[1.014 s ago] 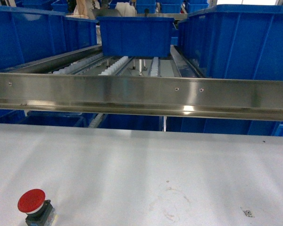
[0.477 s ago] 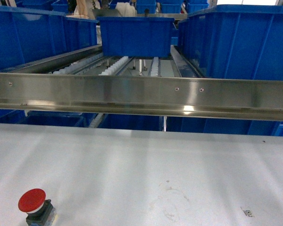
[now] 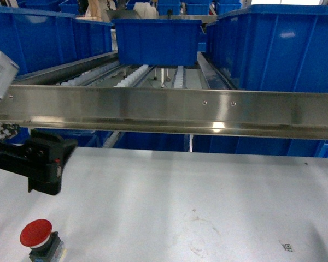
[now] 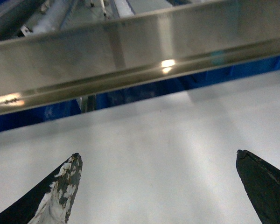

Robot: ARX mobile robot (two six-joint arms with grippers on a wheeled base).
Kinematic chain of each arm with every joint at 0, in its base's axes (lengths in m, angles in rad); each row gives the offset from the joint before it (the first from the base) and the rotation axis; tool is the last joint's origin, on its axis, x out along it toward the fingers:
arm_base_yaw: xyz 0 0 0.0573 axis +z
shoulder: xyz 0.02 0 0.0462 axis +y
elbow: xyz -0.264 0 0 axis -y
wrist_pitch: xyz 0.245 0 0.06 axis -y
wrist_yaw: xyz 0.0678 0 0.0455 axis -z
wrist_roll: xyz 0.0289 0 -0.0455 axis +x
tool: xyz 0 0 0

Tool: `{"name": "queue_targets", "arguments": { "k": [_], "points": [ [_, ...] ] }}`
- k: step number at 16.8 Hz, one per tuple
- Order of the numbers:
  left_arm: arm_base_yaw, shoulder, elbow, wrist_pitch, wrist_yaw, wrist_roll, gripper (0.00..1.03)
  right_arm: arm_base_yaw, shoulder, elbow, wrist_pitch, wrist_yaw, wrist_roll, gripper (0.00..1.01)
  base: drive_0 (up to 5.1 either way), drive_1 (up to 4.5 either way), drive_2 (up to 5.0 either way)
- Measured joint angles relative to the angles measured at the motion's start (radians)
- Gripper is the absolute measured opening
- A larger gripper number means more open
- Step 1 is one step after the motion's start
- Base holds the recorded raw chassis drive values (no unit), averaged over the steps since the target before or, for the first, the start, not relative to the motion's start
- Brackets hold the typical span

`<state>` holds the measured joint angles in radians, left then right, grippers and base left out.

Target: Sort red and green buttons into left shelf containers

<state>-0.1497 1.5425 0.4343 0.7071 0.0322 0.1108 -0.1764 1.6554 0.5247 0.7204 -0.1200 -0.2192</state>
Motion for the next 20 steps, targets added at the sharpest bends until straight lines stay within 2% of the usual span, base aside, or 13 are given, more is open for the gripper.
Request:
{"name": "queue_targets", "arguments": {
  "k": [2, 3, 4, 6, 10, 12, 15, 18, 19, 20],
  "points": [
    [-0.022, 0.029, 0.025, -0.086, -0.014, 0.0, 0.98, -0.041, 0.069, 0.081, -0.154, -0.028, -0.031, 0.98, 0.0, 0.0, 0.0],
    [-0.025, 0.031, 0.025, -0.085, -0.03, 0.0, 0.98, -0.055, 0.088, 0.074, -0.182, -0.019, -0.066, 0.98, 0.0, 0.0, 0.0],
    [-0.025, 0.031, 0.025, -0.081, -0.031, 0.0, 0.98, -0.055, 0.091, 0.07, -0.184, -0.006, -0.085, 0.98, 0.0, 0.0, 0.0],
    [-0.026, 0.031, 0.025, -0.081, -0.031, 0.0, 0.98, -0.055, 0.09, 0.071, -0.175, -0.006, -0.101, 0.98, 0.0, 0.0, 0.0],
    [-0.026, 0.031, 0.025, -0.081, -0.032, 0.0, 0.98, -0.054, 0.09, 0.071, -0.177, -0.007, -0.111, 0.98, 0.0, 0.0, 0.0],
    [-0.026, 0.031, 0.025, -0.081, -0.032, 0.0, 0.98, -0.061, 0.099, 0.061, -0.121, -0.003, -0.125, 0.98, 0.0, 0.0, 0.0],
    [-0.026, 0.031, 0.025, -0.081, -0.032, 0.0, 0.98, -0.074, 0.161, 0.083, -0.176, -0.02, -0.114, 0.98, 0.0, 0.0, 0.0],
    [-0.026, 0.031, 0.025, -0.081, -0.032, 0.0, 0.98, -0.08, 0.217, 0.186, -0.228, -0.032, -0.109, 0.98, 0.0, 0.0, 0.0],
    [-0.026, 0.031, 0.025, -0.081, -0.032, 0.0, 0.98, -0.08, 0.328, 0.296, -0.341, -0.034, -0.104, 0.98, 0.0, 0.0, 0.0],
    [-0.026, 0.031, 0.025, -0.081, -0.032, 0.0, 0.98, -0.082, 0.349, 0.318, -0.36, -0.032, -0.104, 0.98, 0.0, 0.0, 0.0]
  ]
}}
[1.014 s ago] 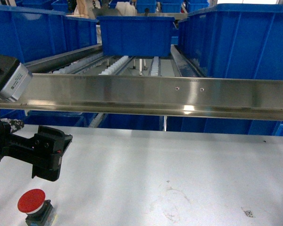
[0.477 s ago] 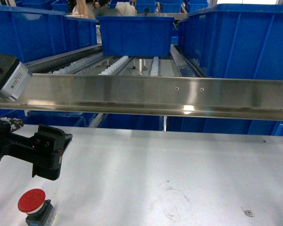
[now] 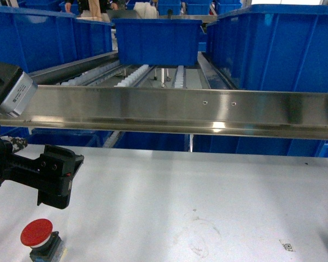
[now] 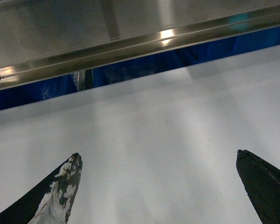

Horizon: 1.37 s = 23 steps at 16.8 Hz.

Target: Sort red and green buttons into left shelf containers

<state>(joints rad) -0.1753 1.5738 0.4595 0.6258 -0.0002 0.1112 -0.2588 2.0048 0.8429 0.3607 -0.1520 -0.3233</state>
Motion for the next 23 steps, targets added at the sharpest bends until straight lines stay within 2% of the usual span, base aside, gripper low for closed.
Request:
{"name": "queue_targets", "arguments": {
  "k": [2, 5, 7, 10, 12, 23],
  "points": [
    [0.0, 0.0, 0.0, 0.0, 0.0, 0.0, 0.98, -0.018, 0.023, 0.033, -0.029, 0.012, 0.0, 0.98, 0.0, 0.0, 0.0],
    [0.0, 0.0, 0.0, 0.0, 0.0, 0.0, 0.98, -0.045, 0.007, 0.037, -0.048, 0.005, 0.004, 0.98, 0.0, 0.0, 0.0],
    [0.0, 0.0, 0.0, 0.0, 0.0, 0.0, 0.98, -0.045, -0.033, 0.022, -0.059, -0.005, 0.018, 0.98, 0.0, 0.0, 0.0],
    [0.0, 0.0, 0.0, 0.0, 0.001, 0.0, 0.98, -0.034, -0.113, -0.015, -0.064, -0.04, 0.036, 0.98, 0.0, 0.0, 0.0],
    [0.0, 0.0, 0.0, 0.0, 0.0, 0.0, 0.98, -0.015, -0.124, -0.043, -0.061, -0.047, 0.042, 0.98, 0.0, 0.0, 0.0],
    [0.0, 0.0, 0.0, 0.0, 0.0, 0.0, 0.98, 0.005, -0.081, -0.125, -0.025, -0.017, 0.022, 0.98, 0.0, 0.0, 0.0]
  ]
}}
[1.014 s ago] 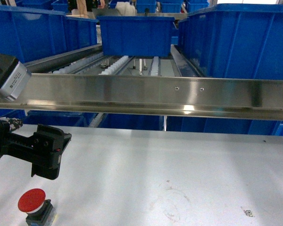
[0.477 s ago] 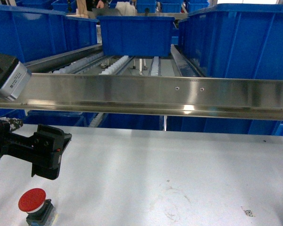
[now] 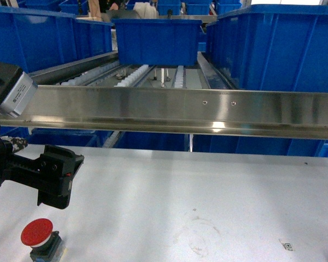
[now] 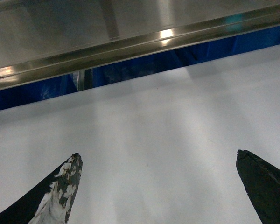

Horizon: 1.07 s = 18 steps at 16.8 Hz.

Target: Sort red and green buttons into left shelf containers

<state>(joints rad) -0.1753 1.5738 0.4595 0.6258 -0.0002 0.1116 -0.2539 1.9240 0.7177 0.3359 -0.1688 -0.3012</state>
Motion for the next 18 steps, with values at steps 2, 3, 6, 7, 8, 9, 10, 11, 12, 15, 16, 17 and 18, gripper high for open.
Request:
{"name": "queue_targets", "arguments": {
  "k": [2, 3, 6, 7, 8, 9, 10, 11, 12, 15, 16, 17, 18],
  "points": [
    [0.0, 0.0, 0.0, 0.0, 0.0, 0.0, 0.98, 0.006, 0.021, -0.005, 0.014, 0.005, -0.008, 0.98, 0.0, 0.0, 0.0],
    [0.0, 0.0, 0.0, 0.0, 0.0, 0.0, 0.98, 0.007, 0.037, -0.005, 0.018, 0.011, -0.011, 0.98, 0.0, 0.0, 0.0],
    [0.0, 0.0, 0.0, 0.0, 0.0, 0.0, 0.98, 0.005, 0.098, -0.005, 0.05, 0.034, -0.023, 0.98, 0.0, 0.0, 0.0],
    [0.0, 0.0, 0.0, 0.0, 0.0, 0.0, 0.98, 0.004, 0.106, -0.007, 0.064, 0.037, -0.027, 0.98, 0.0, 0.0, 0.0],
    [0.0, 0.0, 0.0, 0.0, 0.0, 0.0, 0.98, 0.004, 0.113, -0.008, 0.08, 0.037, -0.034, 0.98, 0.0, 0.0, 0.0],
    [0.0, 0.0, 0.0, 0.0, 0.0, 0.0, 0.98, 0.004, 0.119, -0.008, 0.096, 0.038, -0.037, 0.95, 0.0, 0.0, 0.0],
    [0.0, 0.0, 0.0, 0.0, 0.0, 0.0, 0.98, 0.003, 0.123, -0.011, 0.104, 0.038, -0.039, 0.87, 0.0, 0.0, 0.0],
    [0.0, 0.0, 0.0, 0.0, 0.0, 0.0, 0.98, 0.003, 0.128, -0.013, 0.109, 0.038, -0.041, 0.76, 0.0, 0.0, 0.0],
    [0.0, 0.0, 0.0, 0.0, 0.0, 0.0, 0.98, 0.002, 0.13, -0.014, 0.109, 0.038, -0.041, 0.65, 0.0, 0.0, 0.0],
    [0.0, 0.0, 0.0, 0.0, 0.0, 0.0, 0.98, -0.002, 0.13, -0.019, 0.129, 0.036, -0.045, 0.35, 0.0, 0.0, 0.0],
    [0.0, 0.0, 0.0, 0.0, 0.0, 0.0, 0.98, -0.003, 0.13, -0.024, 0.147, 0.023, -0.055, 0.29, 0.0, 0.0, 0.0],
    [0.0, 0.0, 0.0, 0.0, 0.0, 0.0, 0.98, -0.003, 0.13, -0.028, 0.154, 0.016, -0.06, 0.29, 0.0, 0.0, 0.0],
    [0.0, 0.0, 0.0, 0.0, 0.0, 0.0, 0.98, -0.004, 0.13, -0.032, 0.156, 0.012, -0.062, 0.29, 0.0, 0.0, 0.0]
  ]
}}
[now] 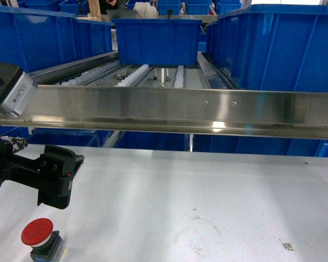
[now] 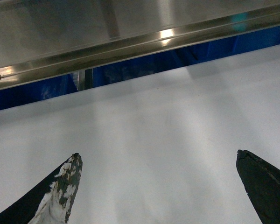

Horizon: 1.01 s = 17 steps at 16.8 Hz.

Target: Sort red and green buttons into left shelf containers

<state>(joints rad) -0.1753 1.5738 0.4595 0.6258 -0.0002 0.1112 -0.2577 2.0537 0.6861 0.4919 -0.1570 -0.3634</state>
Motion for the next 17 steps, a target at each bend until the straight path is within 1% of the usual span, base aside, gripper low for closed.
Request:
{"name": "queue_targets", "arguments": {
  "k": [2, 3, 4, 6, 7, 9, 10, 11, 12, 13, 14, 16, 17],
  "points": [
    [0.0, 0.0, 0.0, 0.0, 0.0, 0.0, 0.98, -0.003, -0.01, -0.016, 0.016, -0.014, 0.0, 0.29, 0.0, 0.0, 0.0],
    [0.0, 0.0, 0.0, 0.0, 0.0, 0.0, 0.98, -0.005, -0.036, -0.038, 0.042, -0.034, 0.015, 0.29, 0.0, 0.0, 0.0],
    [0.0, 0.0, 0.0, 0.0, 0.0, 0.0, 0.98, -0.006, -0.076, -0.058, 0.064, -0.063, 0.038, 0.29, 0.0, 0.0, 0.0],
    [0.0, 0.0, 0.0, 0.0, 0.0, 0.0, 0.98, -0.018, -0.197, -0.11, 0.173, -0.154, 0.126, 0.29, 0.0, 0.0, 0.0],
    [0.0, 0.0, 0.0, 0.0, 0.0, 0.0, 0.98, -0.027, -0.269, -0.142, 0.228, -0.193, 0.178, 0.29, 0.0, 0.0, 0.0],
    [0.0, 0.0, 0.0, 0.0, 0.0, 0.0, 0.98, -0.059, -0.416, -0.224, 0.29, -0.244, 0.271, 0.29, 0.0, 0.0, 0.0],
    [0.0, 0.0, 0.0, 0.0, 0.0, 0.0, 0.98, -0.072, -0.496, -0.273, 0.315, -0.269, 0.309, 0.29, 0.0, 0.0, 0.0],
    [0.0, 0.0, 0.0, 0.0, 0.0, 0.0, 0.98, -0.074, -0.588, -0.32, 0.312, -0.294, 0.335, 0.29, 0.0, 0.0, 0.0],
    [0.0, 0.0, 0.0, 0.0, 0.0, 0.0, 0.98, -0.076, -0.71, -0.378, 0.286, -0.325, 0.356, 0.29, 0.0, 0.0, 0.0],
    [0.0, 0.0, 0.0, 0.0, 0.0, 0.0, 0.98, -0.071, -0.819, -0.425, 0.228, -0.344, 0.366, 0.29, 0.0, 0.0, 0.0],
    [0.0, 0.0, 0.0, 0.0, 0.0, 0.0, 0.98, -0.056, -0.928, -0.469, 0.164, -0.354, 0.374, 0.29, 0.0, 0.0, 0.0],
    [0.0, 0.0, 0.0, 0.0, 0.0, 0.0, 0.98, -0.023, -1.138, -0.526, 0.036, -0.358, 0.378, 0.29, 0.0, 0.0, 0.0],
    [0.0, 0.0, 0.0, 0.0, 0.0, 0.0, 0.98, -0.026, -1.26, -0.544, -0.056, -0.36, 0.378, 0.29, 0.0, 0.0, 0.0]
  ]
}}
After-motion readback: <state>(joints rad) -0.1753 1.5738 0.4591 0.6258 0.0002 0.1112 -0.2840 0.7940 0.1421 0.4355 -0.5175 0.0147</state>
